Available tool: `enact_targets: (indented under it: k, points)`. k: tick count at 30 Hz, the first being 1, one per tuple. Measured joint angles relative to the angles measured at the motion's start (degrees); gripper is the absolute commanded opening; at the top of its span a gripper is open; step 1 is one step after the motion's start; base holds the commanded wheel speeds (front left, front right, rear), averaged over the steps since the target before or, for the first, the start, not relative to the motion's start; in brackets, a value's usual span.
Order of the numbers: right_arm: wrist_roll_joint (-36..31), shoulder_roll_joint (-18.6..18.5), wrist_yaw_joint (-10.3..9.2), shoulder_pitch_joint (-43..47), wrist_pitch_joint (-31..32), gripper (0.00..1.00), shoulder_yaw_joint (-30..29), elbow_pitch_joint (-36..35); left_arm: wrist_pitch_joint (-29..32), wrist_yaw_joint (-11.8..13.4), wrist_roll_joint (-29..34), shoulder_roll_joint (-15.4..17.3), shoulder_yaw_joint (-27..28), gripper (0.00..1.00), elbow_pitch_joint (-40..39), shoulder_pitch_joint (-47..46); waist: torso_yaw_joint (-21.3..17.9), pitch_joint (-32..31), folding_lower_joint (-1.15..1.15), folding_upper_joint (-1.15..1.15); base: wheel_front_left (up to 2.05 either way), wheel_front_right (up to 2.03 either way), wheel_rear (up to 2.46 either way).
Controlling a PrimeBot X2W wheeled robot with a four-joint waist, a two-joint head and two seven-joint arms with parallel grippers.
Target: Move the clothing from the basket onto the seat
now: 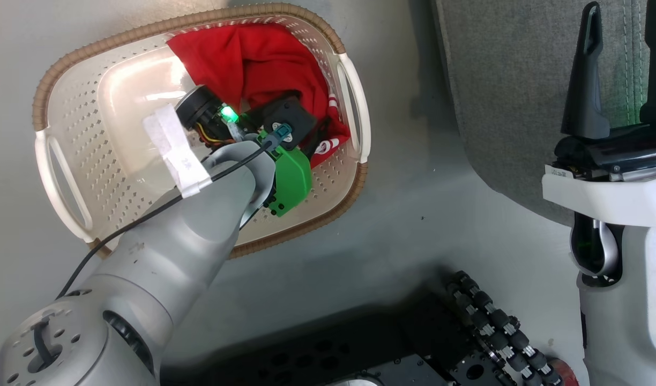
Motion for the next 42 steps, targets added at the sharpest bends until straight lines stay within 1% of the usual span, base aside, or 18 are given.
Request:
enact_targets:
  k: [1, 4, 9, 13, 17, 21, 28, 30, 32, 34, 42]
  points:
    - [0.0, 0.0, 0.00, 0.0, 0.0, 1.00, 0.0, 0.0, 0.0, 0.0, 0.3, 0.0, 0.1, 0.00, -0.2, -0.1, 0.0, 0.1, 0.00, 0.00, 0.00, 0.00, 0.00]
    - [0.0, 0.0, 0.00, 0.0, 0.0, 1.00, -0.1, 0.0, 0.0, 0.0, 0.5, 0.0, 0.3, 0.00, -0.9, -0.1, 0.2, -0.2, 0.00, 0.00, 0.00, 0.00, 0.00]
    - [0.1, 0.0, 0.00, 0.0, 0.0, 1.00, -0.5, 0.3, 0.0, 0.0, -0.5, 0.4, 3.4, 0.00, -5.1, 0.5, 1.2, -1.5, 0.00, 0.00, 0.00, 0.00, 0.00]
    - [0.0, 0.1, 0.00, 0.0, 0.0, 1.00, -0.4, 1.2, -0.1, 0.0, 0.9, 2.3, 7.5, 0.00, -9.9, 2.6, 2.1, -3.5, 0.00, 0.00, 0.00, 0.00, 0.00]
    - [0.2, 0.1, 0.00, 0.4, 0.0, 1.00, -0.5, 2.5, -0.1, 0.1, 3.5, 4.0, 11.6, 0.00, -13.8, 8.4, 2.9, -6.8, 0.00, 0.00, 0.00, 0.00, 0.00]
    - [0.3, 0.1, 0.00, 2.0, 0.0, 1.00, -0.3, 3.8, -0.1, 1.3, 7.5, 5.6, 15.6, 0.00, -18.5, 13.7, 3.7, -11.0, 0.00, 0.00, 0.00, 0.00, 0.00]
    - [0.3, 0.1, 0.00, 6.7, 0.0, 1.00, 1.3, 6.4, -0.1, 2.4, 11.4, 6.4, 24.1, 0.00, -26.1, 25.0, 4.7, -19.7, -0.01, 0.00, 0.00, 0.00, 0.00]
    - [0.3, 0.1, 0.00, 8.1, 0.0, 1.00, 1.8, 7.0, -0.1, 2.8, 12.5, 6.3, 26.3, 0.00, -28.4, 27.9, 5.0, -22.3, -0.01, 0.00, 0.00, 0.00, 0.00]
    - [0.1, 0.1, 0.00, 9.8, 0.0, 1.00, 2.3, 7.5, -0.1, 3.4, 15.0, 6.3, 28.2, 0.00, -30.9, 31.0, 5.2, -25.3, -0.01, 0.00, 0.00, 0.00, 0.00]
    - [0.0, 0.1, 0.00, 11.6, 0.0, 1.00, 2.5, 8.1, -0.1, 3.9, 15.8, 5.8, 30.6, 0.00, -33.4, 34.0, 5.4, -28.0, -0.01, 0.00, 0.00, 0.00, 0.00]
    - [-0.7, 0.1, -0.01, 17.7, 0.0, 1.00, 4.6, 9.7, -0.1, 4.1, 19.4, 4.5, 38.9, 0.00, -42.1, 44.1, 5.7, -38.8, -0.01, 0.00, 0.00, 0.00, 0.00]
